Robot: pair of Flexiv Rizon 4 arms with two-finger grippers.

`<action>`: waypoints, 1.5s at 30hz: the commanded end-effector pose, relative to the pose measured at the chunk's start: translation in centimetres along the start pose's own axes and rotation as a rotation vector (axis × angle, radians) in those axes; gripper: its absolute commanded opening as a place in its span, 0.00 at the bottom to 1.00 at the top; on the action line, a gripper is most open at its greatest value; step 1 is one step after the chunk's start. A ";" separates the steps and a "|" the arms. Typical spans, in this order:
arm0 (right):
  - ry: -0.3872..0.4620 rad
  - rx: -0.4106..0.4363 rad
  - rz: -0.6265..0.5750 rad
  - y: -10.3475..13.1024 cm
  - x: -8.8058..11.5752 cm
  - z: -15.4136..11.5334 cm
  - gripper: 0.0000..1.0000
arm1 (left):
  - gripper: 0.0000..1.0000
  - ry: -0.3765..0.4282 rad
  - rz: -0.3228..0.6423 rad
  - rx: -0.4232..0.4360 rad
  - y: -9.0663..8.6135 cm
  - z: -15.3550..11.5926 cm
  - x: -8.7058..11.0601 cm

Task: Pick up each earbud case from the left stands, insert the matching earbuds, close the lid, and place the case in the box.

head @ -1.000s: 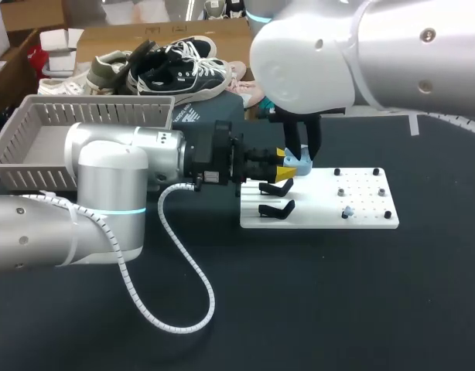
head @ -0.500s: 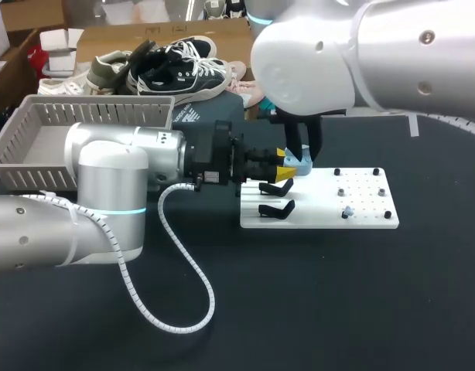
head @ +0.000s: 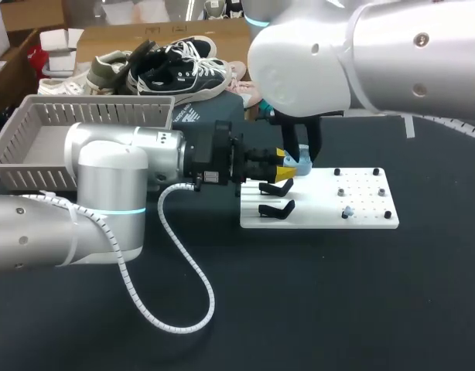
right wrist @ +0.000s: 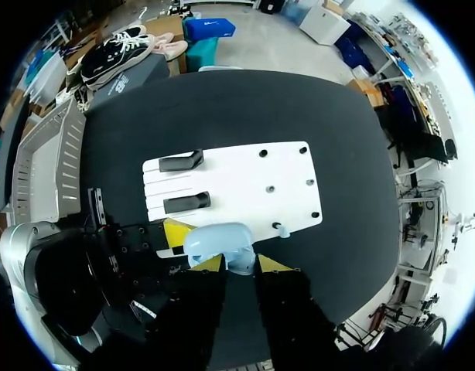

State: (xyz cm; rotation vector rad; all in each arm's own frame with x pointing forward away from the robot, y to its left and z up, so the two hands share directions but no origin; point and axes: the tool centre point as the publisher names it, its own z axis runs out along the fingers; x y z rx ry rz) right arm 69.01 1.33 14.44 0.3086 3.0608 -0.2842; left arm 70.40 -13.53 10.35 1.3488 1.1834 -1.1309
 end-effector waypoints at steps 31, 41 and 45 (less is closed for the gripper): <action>-0.158 -0.226 0.298 -6.8 2.8 -1.9 0.47 | 0.00 0.000 0.001 -0.006 -0.2 0.0 0.0; -0.223 -0.346 0.337 -8.5 3.1 0.8 0.45 | 0.00 0.000 0.001 -0.006 -0.2 0.0 0.0; -0.196 -0.385 0.289 -7.9 3.6 2.6 0.45 | 0.00 0.000 0.001 -0.006 -0.2 0.0 0.0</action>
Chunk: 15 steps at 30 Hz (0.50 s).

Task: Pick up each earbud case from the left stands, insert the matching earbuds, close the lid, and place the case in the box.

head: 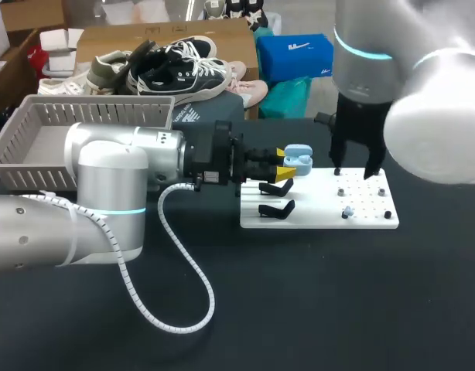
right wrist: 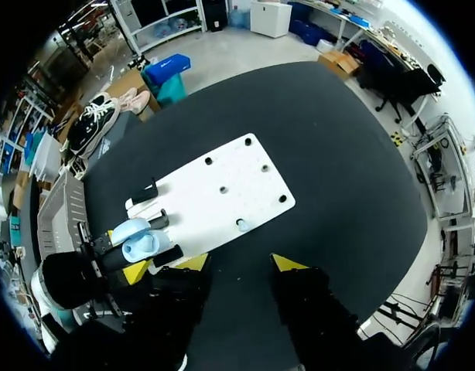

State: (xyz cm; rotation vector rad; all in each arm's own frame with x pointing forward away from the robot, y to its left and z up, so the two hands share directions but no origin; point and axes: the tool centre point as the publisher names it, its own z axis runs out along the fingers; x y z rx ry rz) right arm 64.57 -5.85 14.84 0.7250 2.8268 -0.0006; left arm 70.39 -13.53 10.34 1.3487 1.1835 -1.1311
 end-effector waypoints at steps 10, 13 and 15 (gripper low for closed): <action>0.026 -0.230 -0.051 -0.1 1.4 5.9 0.42 | 0.00 0.000 0.001 -0.006 -0.2 0.0 0.0; 0.035 -0.219 -0.035 0.0 1.2 7.2 0.38 | 0.00 0.000 0.001 -0.006 -0.2 0.0 0.0; 0.040 -0.210 -0.028 0.1 1.1 7.8 0.36 | 0.00 0.000 0.001 -0.006 -0.2 0.0 0.0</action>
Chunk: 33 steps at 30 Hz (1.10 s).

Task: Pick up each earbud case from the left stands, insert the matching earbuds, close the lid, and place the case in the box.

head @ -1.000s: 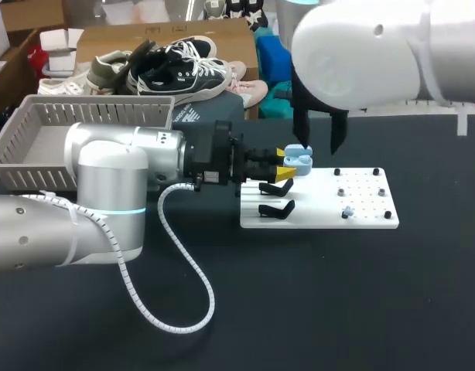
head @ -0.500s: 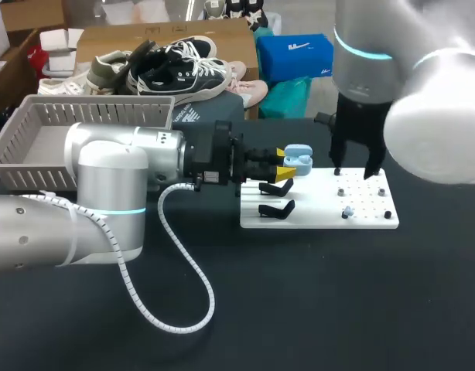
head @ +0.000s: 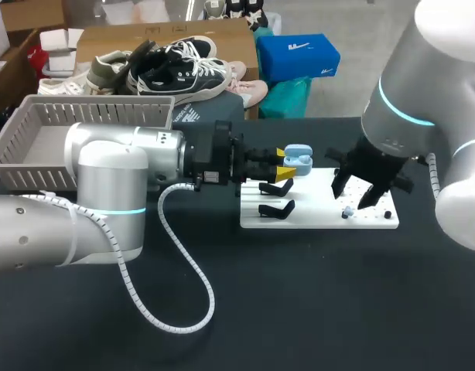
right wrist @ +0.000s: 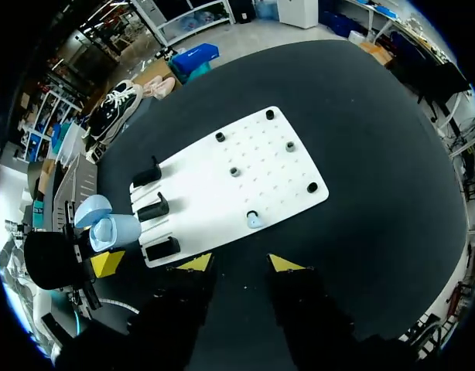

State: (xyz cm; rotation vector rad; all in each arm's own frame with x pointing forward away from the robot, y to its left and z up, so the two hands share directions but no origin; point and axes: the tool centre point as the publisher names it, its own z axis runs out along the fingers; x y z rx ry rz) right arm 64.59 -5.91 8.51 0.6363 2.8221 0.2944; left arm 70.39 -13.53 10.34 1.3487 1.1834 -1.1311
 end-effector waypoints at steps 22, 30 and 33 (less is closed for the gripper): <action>0.019 0.050 0.045 -1.2 -1.6 5.3 0.34 | 0.00 0.000 0.001 -0.006 -0.2 0.0 0.0; 0.029 0.052 0.054 -1.5 -1.7 6.1 0.34 | 0.00 0.000 0.001 -0.006 -0.2 0.0 0.0; 0.028 0.053 0.061 -1.5 -1.8 6.2 0.33 | 0.00 0.000 0.001 -0.006 -0.2 0.0 0.0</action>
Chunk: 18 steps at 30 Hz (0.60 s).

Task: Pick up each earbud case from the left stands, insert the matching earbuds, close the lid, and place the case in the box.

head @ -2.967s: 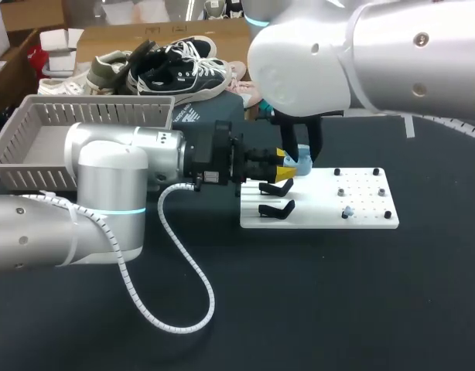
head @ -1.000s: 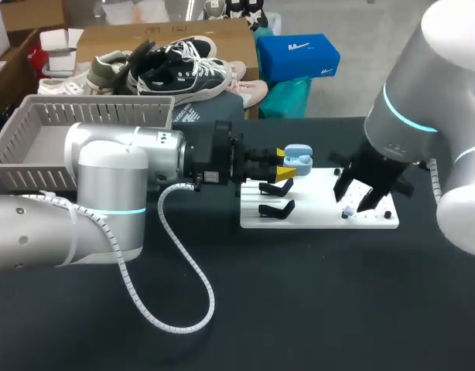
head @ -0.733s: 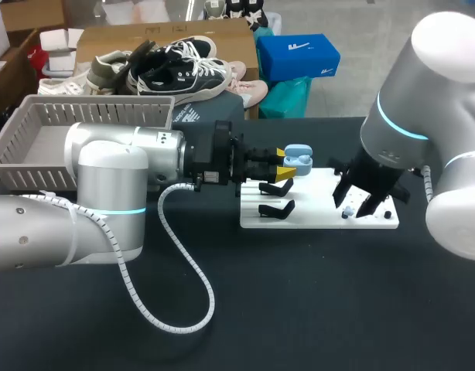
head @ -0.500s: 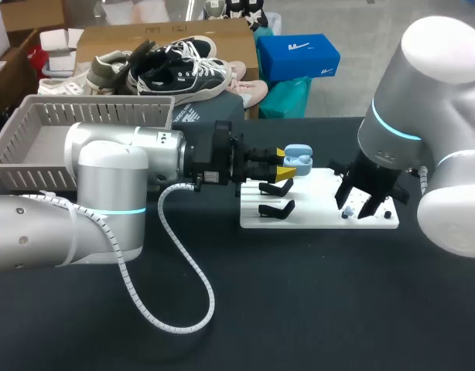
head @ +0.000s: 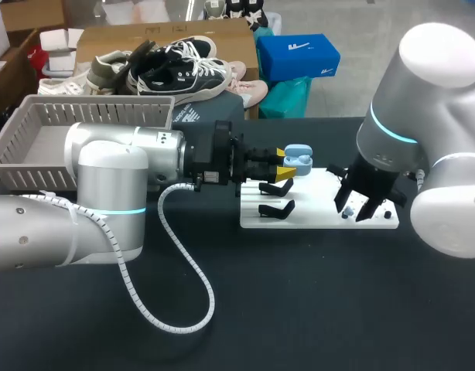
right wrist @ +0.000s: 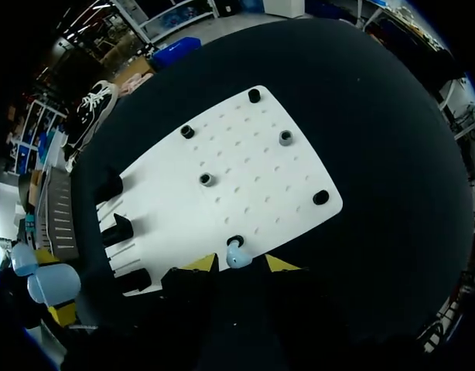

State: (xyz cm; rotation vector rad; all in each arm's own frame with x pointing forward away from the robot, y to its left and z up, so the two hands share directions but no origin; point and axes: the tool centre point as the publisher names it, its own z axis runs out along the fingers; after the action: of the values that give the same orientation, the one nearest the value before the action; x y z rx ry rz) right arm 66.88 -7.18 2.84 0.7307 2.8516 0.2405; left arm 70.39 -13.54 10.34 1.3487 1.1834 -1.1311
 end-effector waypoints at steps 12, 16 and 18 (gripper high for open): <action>0.001 -0.011 0.016 0.3 -0.3 0.6 0.27 | 0.00 0.000 0.001 -0.006 -0.2 0.0 0.0; 0.002 -0.011 0.019 0.1 -0.3 0.8 0.25 | 0.00 0.000 0.001 -0.006 -0.2 0.0 0.0; 0.004 -0.011 0.020 0.1 -0.4 0.9 0.25 | 0.00 0.000 0.001 -0.006 -0.2 0.0 0.0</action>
State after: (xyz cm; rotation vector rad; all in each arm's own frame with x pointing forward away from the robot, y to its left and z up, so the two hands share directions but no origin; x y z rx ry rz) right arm 67.29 -7.22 2.30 0.7575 2.8462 0.2594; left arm 70.39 -13.54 10.34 1.3487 1.1834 -1.1311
